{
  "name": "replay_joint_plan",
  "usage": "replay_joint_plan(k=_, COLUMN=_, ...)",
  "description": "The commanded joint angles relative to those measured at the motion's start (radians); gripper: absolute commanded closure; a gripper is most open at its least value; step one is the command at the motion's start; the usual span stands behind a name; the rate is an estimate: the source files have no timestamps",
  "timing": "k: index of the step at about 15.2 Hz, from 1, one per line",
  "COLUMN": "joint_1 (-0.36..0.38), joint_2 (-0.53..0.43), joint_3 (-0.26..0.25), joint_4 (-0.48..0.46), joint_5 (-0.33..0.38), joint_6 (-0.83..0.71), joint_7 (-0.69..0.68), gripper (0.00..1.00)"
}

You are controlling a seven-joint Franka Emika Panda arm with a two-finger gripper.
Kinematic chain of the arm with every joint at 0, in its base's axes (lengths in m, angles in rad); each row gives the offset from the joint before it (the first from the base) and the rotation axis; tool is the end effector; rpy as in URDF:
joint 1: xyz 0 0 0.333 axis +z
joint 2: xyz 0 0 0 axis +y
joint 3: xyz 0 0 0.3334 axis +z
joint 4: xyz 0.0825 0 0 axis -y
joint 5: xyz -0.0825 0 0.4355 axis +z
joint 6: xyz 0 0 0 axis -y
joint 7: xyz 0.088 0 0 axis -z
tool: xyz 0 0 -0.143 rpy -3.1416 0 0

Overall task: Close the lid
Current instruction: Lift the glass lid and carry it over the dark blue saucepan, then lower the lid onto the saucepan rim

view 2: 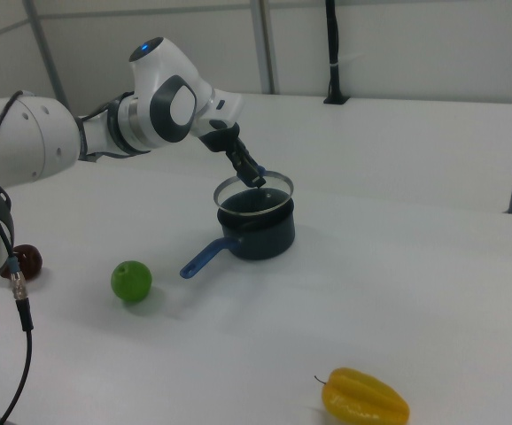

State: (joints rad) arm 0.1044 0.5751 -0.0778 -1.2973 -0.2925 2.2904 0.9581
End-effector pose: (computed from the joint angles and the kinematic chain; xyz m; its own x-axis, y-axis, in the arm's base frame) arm 0.8297 0.0221 0.4260 0.6154 -0.6311 0.4722 -0.6631 -0.7384 -0.1229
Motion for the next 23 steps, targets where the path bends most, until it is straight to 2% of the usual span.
replay_joint_plan(k=1, joint_1=0.023, joint_2=0.018, joint_3=-0.013, joint_4=0.000, joint_5=-0.025, joint_6=-0.014, joint_7=0.022, gripper=0.49)
replay_joint_plan(k=4, joint_1=0.023, joint_2=0.029, joint_3=-0.013, joint_4=0.000, joint_5=-0.037, joint_6=-0.014, joint_7=0.039, gripper=0.49)
replay_joint_plan(k=10, joint_1=0.021, joint_2=0.063, joint_3=-0.013, joint_4=0.000, joint_5=-0.109, joint_6=0.061, joint_7=0.110, gripper=0.49)
replay_joint_plan(k=23, joint_1=0.051, joint_2=0.069, joint_3=-0.011, joint_4=-0.010, joint_5=-0.112, joint_6=0.063, joint_7=0.142, gripper=0.49)
